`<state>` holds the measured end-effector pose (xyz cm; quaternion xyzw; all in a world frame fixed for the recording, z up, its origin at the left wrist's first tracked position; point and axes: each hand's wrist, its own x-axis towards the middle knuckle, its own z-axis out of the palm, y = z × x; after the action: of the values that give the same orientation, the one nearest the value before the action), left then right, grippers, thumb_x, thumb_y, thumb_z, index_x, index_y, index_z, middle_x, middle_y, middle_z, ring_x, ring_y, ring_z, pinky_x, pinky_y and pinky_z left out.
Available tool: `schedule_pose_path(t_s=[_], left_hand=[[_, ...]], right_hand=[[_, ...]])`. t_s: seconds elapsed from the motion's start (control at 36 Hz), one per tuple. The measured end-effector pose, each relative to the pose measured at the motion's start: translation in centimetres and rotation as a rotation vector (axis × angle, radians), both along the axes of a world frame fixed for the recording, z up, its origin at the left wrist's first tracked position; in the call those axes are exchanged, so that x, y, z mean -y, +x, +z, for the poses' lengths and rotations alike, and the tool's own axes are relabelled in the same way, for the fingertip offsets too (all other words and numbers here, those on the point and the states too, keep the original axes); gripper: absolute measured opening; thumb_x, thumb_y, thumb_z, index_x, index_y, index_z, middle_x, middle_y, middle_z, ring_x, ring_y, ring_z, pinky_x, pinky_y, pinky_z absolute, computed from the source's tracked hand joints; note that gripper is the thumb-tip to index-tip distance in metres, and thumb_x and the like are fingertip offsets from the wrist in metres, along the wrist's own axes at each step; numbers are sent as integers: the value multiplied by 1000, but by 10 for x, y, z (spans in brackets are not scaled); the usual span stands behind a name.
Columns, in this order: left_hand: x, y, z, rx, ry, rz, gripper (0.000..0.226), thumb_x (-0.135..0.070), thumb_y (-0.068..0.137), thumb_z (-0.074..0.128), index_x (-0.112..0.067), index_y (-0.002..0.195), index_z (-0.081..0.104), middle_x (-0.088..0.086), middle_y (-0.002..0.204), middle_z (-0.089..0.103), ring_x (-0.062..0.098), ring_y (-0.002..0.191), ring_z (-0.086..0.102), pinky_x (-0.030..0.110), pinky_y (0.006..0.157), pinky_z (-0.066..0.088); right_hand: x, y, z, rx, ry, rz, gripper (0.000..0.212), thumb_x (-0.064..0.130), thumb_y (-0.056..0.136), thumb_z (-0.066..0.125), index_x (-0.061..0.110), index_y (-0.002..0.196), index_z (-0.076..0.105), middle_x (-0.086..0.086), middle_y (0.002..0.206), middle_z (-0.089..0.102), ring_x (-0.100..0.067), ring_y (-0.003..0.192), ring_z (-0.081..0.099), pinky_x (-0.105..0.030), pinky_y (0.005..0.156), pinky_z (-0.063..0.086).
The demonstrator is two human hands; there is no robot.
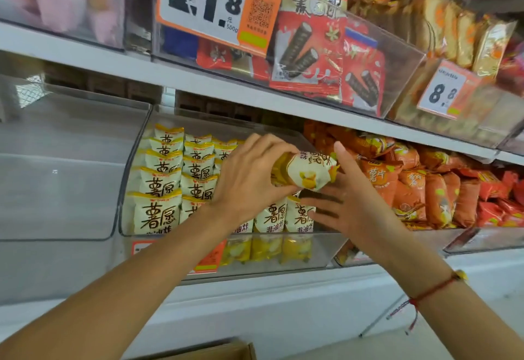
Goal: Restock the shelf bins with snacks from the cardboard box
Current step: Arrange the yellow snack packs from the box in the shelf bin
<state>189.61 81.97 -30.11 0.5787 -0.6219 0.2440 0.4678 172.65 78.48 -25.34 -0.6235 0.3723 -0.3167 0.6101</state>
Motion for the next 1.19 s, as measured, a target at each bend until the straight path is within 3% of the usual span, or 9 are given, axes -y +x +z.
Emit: schedule_pose_path(t_s=[0.08, 0.17, 0.25, 0.39, 0.75, 0.89, 1.0, 1.11, 1.19], left_hand=[[-2, 0, 0, 23, 15, -3, 57, -48, 64, 81, -25, 113, 62, -7, 108, 60, 14, 95, 52, 25, 69, 41], [-3, 4, -3, -25, 230, 68, 79, -65, 68, 70, -28, 133, 49, -7, 130, 52, 16, 117, 45, 33, 96, 40], [-1, 11, -12, -95, 624, 177, 86, -75, 79, 48, -30, 149, 27, -3, 156, 26, 19, 143, 19, 39, 116, 16], [1, 10, -14, -70, 805, 195, 73, -77, 85, 29, -36, 146, 34, -3, 160, 13, 23, 147, 6, 43, 117, 7], [2, 10, -15, -97, 790, 196, 68, -75, 86, 32, -37, 141, 42, -5, 160, 15, 21, 147, 6, 43, 117, 10], [2, 9, -15, -109, 786, 188, 66, -75, 86, 33, -37, 140, 43, -6, 159, 16, 20, 146, 6, 42, 116, 11], [2, 10, -16, -109, 782, 188, 66, -75, 86, 34, -37, 139, 45, -6, 159, 17, 20, 146, 7, 42, 116, 12], [1, 10, -14, -103, 771, 198, 69, -76, 85, 34, -35, 139, 45, -5, 158, 20, 21, 146, 11, 43, 116, 15], [-1, 11, -10, -128, 769, 175, 73, -77, 83, 36, -33, 140, 44, -5, 158, 23, 21, 146, 14, 44, 116, 17]], right_hand=[[-1, 11, -5, 48, -9, -75, 42, 44, 86, 63, 13, 114, 60, -7, 101, 72, -17, 82, 72, -23, 61, 57], [4, 9, -8, 46, -290, -222, 34, 22, 90, 65, 10, 118, 52, -3, 104, 68, -16, 87, 70, -21, 64, 57], [18, -3, -11, -284, -867, -346, 48, 20, 90, 66, 18, 128, 37, 16, 102, 61, -12, 93, 64, -30, 73, 55], [49, 10, -12, -784, -1340, -324, 39, 25, 92, 61, 15, 124, 41, -10, 117, 56, -33, 95, 61, -31, 62, 40], [86, 65, -17, -1023, -1164, -309, 42, 32, 95, 58, 14, 130, 44, -15, 119, 60, -37, 110, 57, -41, 83, 46], [99, 69, -26, -1107, -1123, -235, 32, 38, 95, 55, 8, 93, 68, -12, 106, 61, -30, 103, 57, -35, 74, 45], [107, 64, -23, -1064, -953, -74, 39, 26, 100, 43, 12, 65, 55, -11, 85, 59, -30, 86, 59, -33, 69, 40], [91, 57, -9, -961, -936, 19, 30, 22, 99, 45, 13, 121, 63, -8, 119, 64, -27, 111, 58, -37, 93, 48], [65, 39, -7, -865, -1034, 47, 31, 27, 97, 52, 17, 124, 61, -5, 124, 63, -23, 112, 59, -39, 91, 50]])
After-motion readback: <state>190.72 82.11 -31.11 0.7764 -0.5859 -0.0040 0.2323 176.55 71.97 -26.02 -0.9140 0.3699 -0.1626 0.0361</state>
